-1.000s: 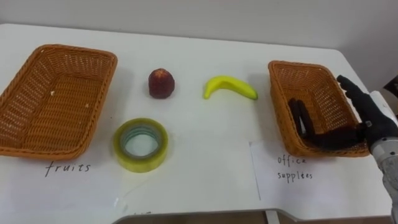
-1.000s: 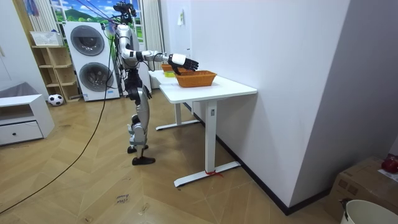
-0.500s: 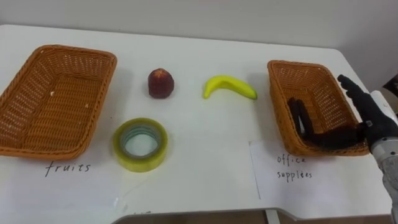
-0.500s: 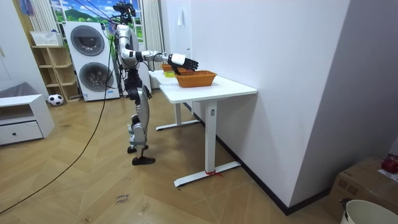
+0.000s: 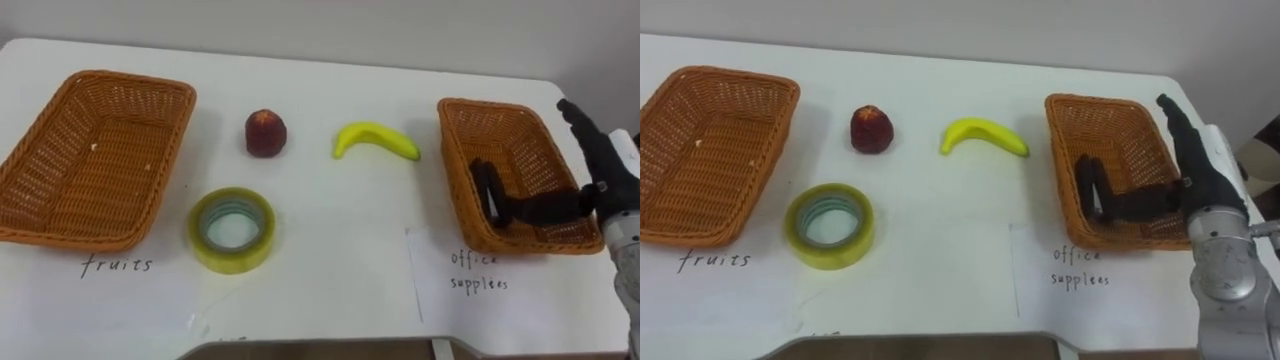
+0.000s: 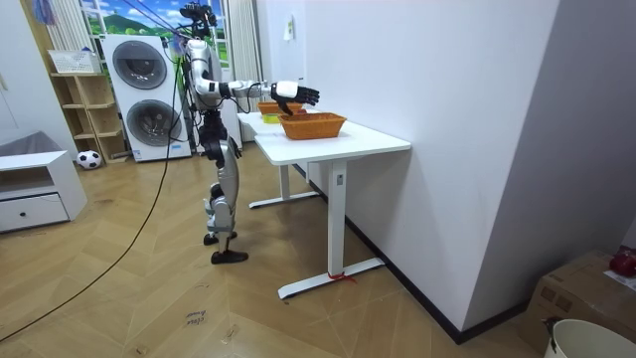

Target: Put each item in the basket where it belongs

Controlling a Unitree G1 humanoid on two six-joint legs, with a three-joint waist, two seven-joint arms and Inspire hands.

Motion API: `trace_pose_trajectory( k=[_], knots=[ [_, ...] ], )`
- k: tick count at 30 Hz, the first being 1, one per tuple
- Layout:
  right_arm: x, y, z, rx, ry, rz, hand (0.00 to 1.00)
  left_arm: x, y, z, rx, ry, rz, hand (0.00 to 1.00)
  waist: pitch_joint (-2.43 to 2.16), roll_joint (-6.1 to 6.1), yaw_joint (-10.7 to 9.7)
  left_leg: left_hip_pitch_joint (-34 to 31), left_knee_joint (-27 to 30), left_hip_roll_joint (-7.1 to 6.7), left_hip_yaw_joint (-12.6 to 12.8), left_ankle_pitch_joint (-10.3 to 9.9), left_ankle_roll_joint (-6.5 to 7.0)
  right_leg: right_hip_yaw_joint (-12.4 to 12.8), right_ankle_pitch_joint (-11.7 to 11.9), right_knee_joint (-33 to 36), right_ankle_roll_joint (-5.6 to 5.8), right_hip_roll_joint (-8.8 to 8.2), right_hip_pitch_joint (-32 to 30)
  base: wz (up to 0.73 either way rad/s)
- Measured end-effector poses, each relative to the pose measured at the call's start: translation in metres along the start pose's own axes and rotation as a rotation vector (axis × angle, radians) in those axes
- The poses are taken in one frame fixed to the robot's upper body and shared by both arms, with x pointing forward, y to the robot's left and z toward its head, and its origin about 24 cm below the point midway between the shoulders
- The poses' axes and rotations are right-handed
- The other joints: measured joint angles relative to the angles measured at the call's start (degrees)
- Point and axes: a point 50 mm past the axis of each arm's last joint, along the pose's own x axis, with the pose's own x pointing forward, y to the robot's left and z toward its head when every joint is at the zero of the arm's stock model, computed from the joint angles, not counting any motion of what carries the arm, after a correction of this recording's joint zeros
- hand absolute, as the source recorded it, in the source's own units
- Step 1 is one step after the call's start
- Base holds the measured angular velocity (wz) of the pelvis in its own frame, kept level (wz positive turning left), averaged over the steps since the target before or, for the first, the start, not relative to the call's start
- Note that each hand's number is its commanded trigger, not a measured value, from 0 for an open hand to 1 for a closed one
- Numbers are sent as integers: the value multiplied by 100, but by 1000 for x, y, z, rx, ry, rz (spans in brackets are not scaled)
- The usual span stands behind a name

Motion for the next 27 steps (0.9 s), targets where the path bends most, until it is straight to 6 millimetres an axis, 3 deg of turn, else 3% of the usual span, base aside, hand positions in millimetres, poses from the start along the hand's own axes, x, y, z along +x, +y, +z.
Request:
trace_pose_trajectory(
  k=[9, 14, 21, 27],
  knots=[
    [5, -16, 45, 49, -187, -81, 0, 0, -1, 0, 2, 0, -9, 0, 3, 17, -4, 5, 18, -9, -52, 0, 0, -28, 0, -3, 1, -9, 32, 1],
    [4, -17, 49, 58, -204, -87, 0, 0, -1, 0, 4, 6, -17, 0, -7, 3, 6, 4, 15, -11, -67, 0, 0, -35, 0, 1, 1, -9, 33, 0],
    [1, 0, 67, 144, -284, -6, 0, -1, -4, 0, 13, 3, -34, 0, -33, 39, 23, 6, 22, -3, -85, 1, 0, -47, 0, 1, 0, -2, 41, 1],
    [0, 6, 71, 191, -301, 39, 0, -1, -4, -3, 25, 7, -38, 0, -39, 24, 46, -14, 26, -16, -137, 2, 2, -113, 0, -5, 0, -22, 52, 5]
  ],
)
